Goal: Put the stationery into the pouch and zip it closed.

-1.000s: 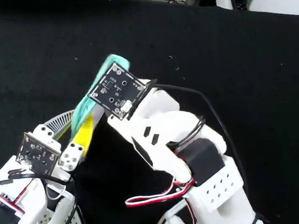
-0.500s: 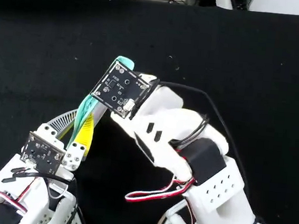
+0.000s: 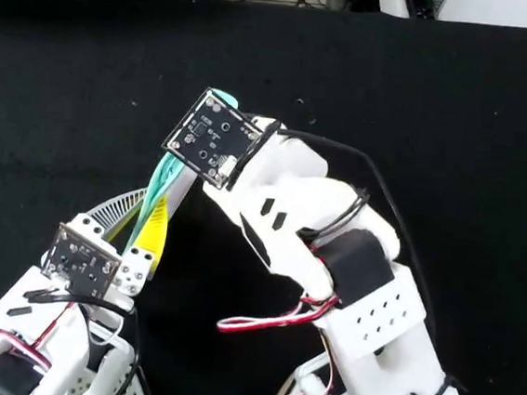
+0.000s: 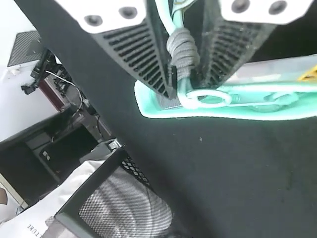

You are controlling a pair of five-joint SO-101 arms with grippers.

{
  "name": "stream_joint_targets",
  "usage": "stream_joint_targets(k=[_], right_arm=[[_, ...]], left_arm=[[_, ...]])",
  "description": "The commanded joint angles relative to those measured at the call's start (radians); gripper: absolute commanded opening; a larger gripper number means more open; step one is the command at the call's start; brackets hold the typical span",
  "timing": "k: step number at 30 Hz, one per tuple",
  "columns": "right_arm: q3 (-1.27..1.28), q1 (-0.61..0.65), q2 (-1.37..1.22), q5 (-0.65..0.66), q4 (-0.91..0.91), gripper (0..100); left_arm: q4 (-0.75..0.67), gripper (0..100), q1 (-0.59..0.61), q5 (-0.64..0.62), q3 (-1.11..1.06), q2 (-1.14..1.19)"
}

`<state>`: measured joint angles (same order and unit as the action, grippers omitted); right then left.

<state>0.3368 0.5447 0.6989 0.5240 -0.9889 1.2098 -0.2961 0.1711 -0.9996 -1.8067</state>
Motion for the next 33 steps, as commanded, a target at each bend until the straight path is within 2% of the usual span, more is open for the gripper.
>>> stream_joint_targets(k=[1, 6, 17, 22, 33], right_arm=[[-0.056, -0.127, -0.027, 0.028, 0.052, 1.3], [-0.064, -0.186, -0.065, 0.051, 0.054, 1.3], [-0.104, -0.219, -0.082, 0.052, 0.074, 1.3], [-0.16, -0.287, -0.199, 0.052, 0.107, 1.3], [-0.291, -0.322, -0.348, 0.051, 0.101, 1.3]], left_arm=[[0.015, 3, -0.004, 0.006, 0.005, -0.003], [0.017, 3, -0.004, 0.008, 0.005, -0.003], [0.021, 3, -0.002, 0.008, 0.013, -0.003], [0.021, 3, 0.002, 0.008, 0.013, -0.003], [0.023, 3, 0.002, 0.006, 0.015, -0.005]])
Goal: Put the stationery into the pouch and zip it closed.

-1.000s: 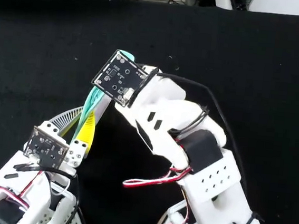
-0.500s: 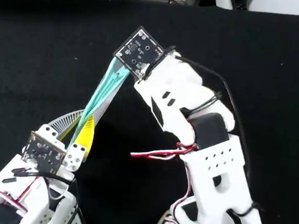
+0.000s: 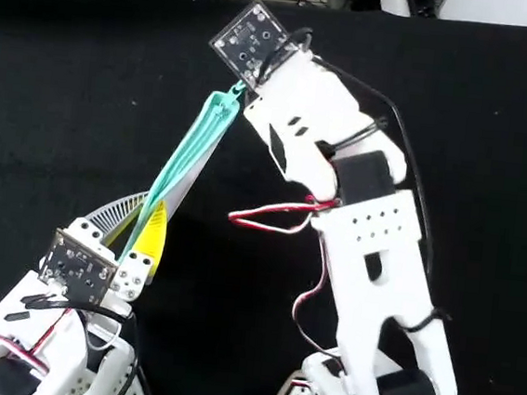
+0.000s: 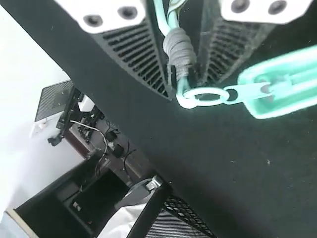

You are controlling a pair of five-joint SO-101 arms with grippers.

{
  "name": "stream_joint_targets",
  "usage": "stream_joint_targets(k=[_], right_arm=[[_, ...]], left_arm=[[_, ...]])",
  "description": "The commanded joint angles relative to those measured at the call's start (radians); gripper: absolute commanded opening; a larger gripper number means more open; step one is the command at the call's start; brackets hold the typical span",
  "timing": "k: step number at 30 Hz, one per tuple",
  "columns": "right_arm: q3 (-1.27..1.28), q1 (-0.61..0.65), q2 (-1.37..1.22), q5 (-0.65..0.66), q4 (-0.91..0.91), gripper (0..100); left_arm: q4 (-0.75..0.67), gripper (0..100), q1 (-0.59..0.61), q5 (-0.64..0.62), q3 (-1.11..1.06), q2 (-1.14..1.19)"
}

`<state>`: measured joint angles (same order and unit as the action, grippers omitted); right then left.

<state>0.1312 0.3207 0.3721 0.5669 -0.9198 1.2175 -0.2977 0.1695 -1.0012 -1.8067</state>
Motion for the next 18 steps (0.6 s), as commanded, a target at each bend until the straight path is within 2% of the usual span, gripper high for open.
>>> stream_joint_targets(k=[1, 7, 12, 14, 18], right_arm=[[-0.085, -0.11, -0.036, 0.008, 0.032, 1.3], [-0.09, -0.137, -0.031, 0.008, -0.023, 1.3], [-0.085, -0.043, 0.093, 0.0, -0.114, 2.1], [-0.084, 0.006, 0.14, 0.0, -0.164, 5.6], [-0.082, 0.083, 0.225, -0.052, -0.281, 19.4]], left_arm=[[0.015, 3, 0.005, 0.008, 0.016, -0.005], [0.014, 3, 0.004, 0.008, 0.016, -0.005], [0.012, 3, 0.005, 0.008, 0.016, -0.005], [0.008, 3, 0.005, 0.008, 0.016, -0.005], [0.006, 3, 0.007, 0.009, 0.018, -0.005]])
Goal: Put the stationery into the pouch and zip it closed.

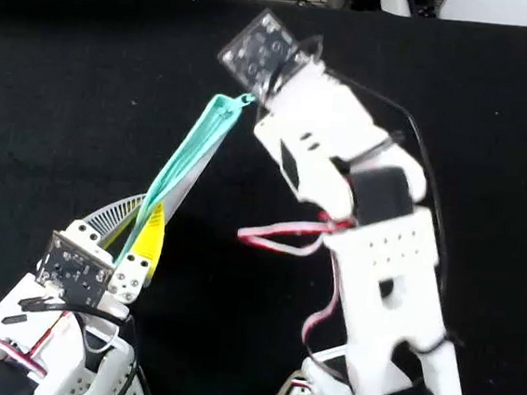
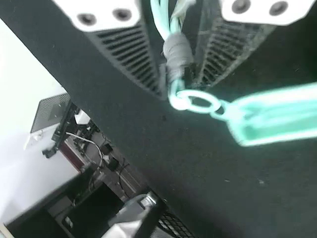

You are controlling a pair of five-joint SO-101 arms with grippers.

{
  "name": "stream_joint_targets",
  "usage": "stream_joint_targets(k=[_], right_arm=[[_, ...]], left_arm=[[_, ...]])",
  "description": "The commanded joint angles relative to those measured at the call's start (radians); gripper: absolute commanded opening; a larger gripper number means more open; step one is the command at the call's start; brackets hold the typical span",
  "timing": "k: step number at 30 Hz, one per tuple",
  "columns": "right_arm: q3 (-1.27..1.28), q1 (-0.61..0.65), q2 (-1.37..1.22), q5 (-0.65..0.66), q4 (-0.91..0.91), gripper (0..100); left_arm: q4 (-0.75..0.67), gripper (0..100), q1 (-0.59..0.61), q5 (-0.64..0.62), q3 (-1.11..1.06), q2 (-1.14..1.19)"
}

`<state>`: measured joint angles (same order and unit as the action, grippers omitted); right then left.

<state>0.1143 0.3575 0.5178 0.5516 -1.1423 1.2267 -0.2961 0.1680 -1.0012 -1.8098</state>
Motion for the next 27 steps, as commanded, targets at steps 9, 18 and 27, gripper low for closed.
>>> stream_joint_targets(k=[9, 18, 27], right_arm=[[-0.059, 0.166, 0.185, -0.103, -0.207, 24.4], [0.274, -0.097, 0.354, -0.124, -0.141, 2.5], [0.684, -0.301, 0.671, -0.124, -0.017, 1.3]], left_arm=[[-0.048, 3, 0.166, 0.089, 0.044, 0.002], [-0.272, 3, 0.486, 0.16, 0.079, 0.021], [-0.425, 3, 0.447, 0.215, 0.064, 0.479]])
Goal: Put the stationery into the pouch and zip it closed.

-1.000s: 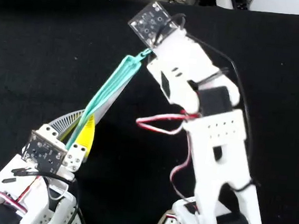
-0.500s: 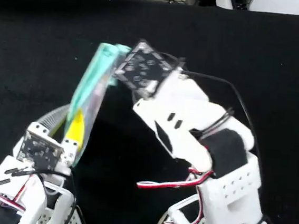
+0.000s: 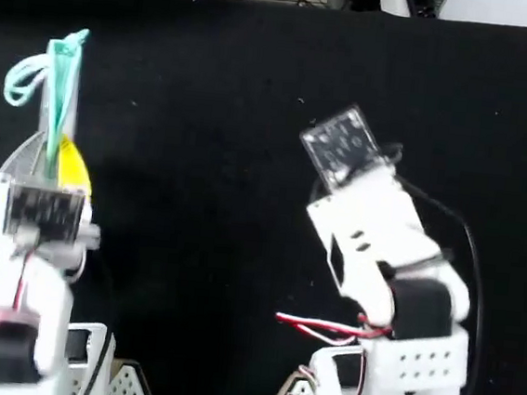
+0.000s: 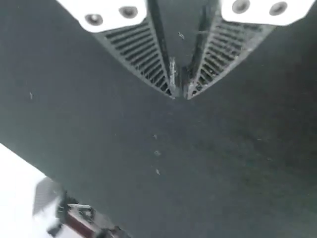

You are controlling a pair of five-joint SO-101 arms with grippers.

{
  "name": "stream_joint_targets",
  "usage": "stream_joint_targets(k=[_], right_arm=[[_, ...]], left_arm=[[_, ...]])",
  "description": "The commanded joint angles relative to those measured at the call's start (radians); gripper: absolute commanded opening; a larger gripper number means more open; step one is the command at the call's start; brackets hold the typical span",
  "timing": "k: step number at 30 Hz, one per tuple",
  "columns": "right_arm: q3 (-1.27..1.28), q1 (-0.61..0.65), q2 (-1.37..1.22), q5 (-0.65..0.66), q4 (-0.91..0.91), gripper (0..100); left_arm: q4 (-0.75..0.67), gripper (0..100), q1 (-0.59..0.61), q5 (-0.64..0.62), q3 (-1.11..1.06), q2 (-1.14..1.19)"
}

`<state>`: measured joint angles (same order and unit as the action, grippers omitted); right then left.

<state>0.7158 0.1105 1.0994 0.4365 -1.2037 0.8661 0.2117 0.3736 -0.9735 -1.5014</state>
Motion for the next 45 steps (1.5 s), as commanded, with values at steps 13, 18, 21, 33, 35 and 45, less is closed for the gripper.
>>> stream_joint_targets(k=[13, 18, 21, 33, 35, 45], right_arm=[[0.435, -0.301, 0.306, -0.006, 0.044, 1.3], [0.532, -0.298, 0.326, -0.002, 0.057, 1.3], [0.578, -0.298, 0.325, -0.002, 0.12, 1.3], [0.748, -0.298, 0.329, -0.002, 0.269, 1.3], [0.765, -0.296, 0.329, -0.002, 0.276, 1.4], [0.796, -0.239, 0.329, -0.002, 0.269, 1.4]], left_arm=[[-0.31, 3, -0.464, -0.106, 0.191, 0.941], [-0.298, 6, -0.51, -0.158, 0.341, 1.183], [-0.196, 15, -0.536, -0.21, 0.432, 1.224], [0.489, 17, -0.587, -0.247, 0.845, 1.042], [0.531, 17, -0.587, -0.247, 0.852, 0.976], [0.115, 22, -0.364, -0.255, 0.713, 0.976]])
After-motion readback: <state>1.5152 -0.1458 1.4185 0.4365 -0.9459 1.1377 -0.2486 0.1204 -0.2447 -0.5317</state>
